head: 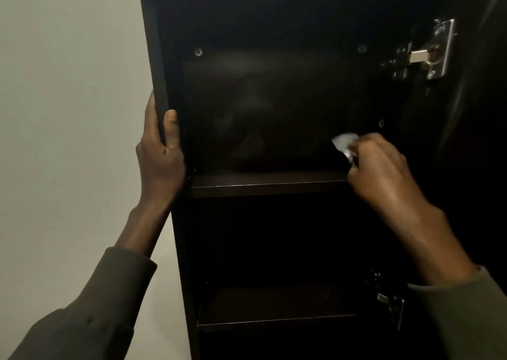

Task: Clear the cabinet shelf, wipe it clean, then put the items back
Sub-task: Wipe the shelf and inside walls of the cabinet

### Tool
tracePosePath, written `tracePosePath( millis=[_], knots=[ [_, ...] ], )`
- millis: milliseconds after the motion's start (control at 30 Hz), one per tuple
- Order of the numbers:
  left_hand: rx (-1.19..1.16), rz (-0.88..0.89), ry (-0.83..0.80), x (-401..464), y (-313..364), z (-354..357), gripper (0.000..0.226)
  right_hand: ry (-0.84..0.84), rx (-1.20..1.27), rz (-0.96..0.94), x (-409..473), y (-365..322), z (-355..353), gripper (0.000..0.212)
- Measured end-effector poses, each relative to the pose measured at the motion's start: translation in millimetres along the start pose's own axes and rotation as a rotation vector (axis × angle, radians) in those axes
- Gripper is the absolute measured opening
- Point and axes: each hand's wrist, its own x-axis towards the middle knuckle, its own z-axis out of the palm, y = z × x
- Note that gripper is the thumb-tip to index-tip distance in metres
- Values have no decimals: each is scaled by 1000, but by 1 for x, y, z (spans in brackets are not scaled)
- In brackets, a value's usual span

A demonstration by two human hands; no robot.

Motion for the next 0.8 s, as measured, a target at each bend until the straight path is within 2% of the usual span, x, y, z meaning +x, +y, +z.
tracePosePath(
  millis=[67, 133, 233, 367, 500, 600, 667, 800],
  knots=[
    [-10, -2, -1, -1, 2, 1, 48, -375, -37, 201, 15, -5, -9, 34],
    [-15, -8, -4, -1, 2, 1, 48, -496, -71, 271, 22, -11, -11, 35],
    [-19, -24, -1, -2, 2, 3, 49, -471, -175, 203, 25, -25, -8, 41],
    [-19, -35, -2, 0, -2, 4, 50, -483, -221, -71, 14, -74, 8, 40],
    [-21, -31, -11, 0, -1, 1, 50, -582, -40, -325, -4, -139, 27, 38],
    [-19, -28, -13, 0, 0, 0, 50, -619, 117, -381, -1, -169, 49, 27],
    [-20, -37, -15, 0, 1, 0, 50, -582, 235, -382, 7, -169, 61, 20],
    [-27, -45, -20, -1, 1, 1, 50, -437, 408, -428, 28, -144, 56, 23]
  ],
)
